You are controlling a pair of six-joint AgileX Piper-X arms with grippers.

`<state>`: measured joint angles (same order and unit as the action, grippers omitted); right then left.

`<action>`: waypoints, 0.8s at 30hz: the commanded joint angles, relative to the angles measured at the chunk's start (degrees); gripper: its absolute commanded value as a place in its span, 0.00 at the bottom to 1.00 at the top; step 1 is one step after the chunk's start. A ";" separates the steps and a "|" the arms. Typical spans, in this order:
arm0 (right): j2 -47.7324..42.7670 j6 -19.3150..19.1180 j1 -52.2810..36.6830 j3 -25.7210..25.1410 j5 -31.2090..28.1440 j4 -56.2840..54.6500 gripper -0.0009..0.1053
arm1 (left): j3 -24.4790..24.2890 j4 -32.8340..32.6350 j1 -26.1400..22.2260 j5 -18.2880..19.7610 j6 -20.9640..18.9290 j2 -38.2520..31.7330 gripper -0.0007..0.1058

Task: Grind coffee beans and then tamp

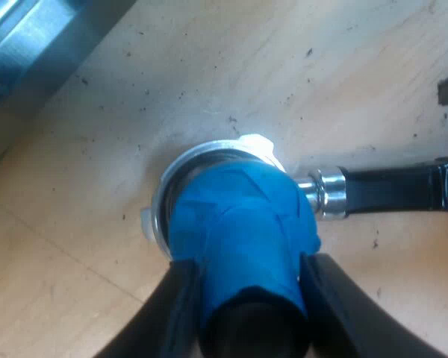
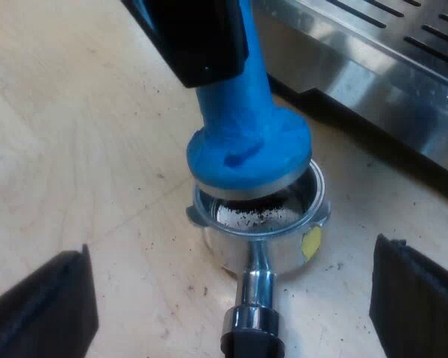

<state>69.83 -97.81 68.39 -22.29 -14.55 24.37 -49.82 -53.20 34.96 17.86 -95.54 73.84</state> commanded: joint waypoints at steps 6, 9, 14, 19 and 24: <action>0.00 -0.04 -0.11 -0.01 0.33 0.27 0.73 | -0.49 0.71 0.19 -0.01 0.31 2.93 0.01; 0.00 -0.04 -0.11 -0.01 0.33 0.27 0.73 | -0.49 0.85 0.19 -0.01 0.45 3.69 0.01; 0.00 -0.04 -0.11 -0.01 0.33 0.27 0.73 | -0.49 1.13 0.19 -1.82 1.27 4.76 0.01; 0.00 -0.04 -0.11 -0.01 0.33 0.27 0.73 | -0.49 1.13 0.19 -3.00 2.22 5.20 0.01; 0.00 -0.04 -0.11 -0.01 0.33 0.27 0.73 | 1.58 3.12 0.19 -2.98 2.24 5.20 0.01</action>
<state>69.83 -97.81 68.39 -22.29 -14.55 24.37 -49.19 -51.07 34.96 15.76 -93.83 79.05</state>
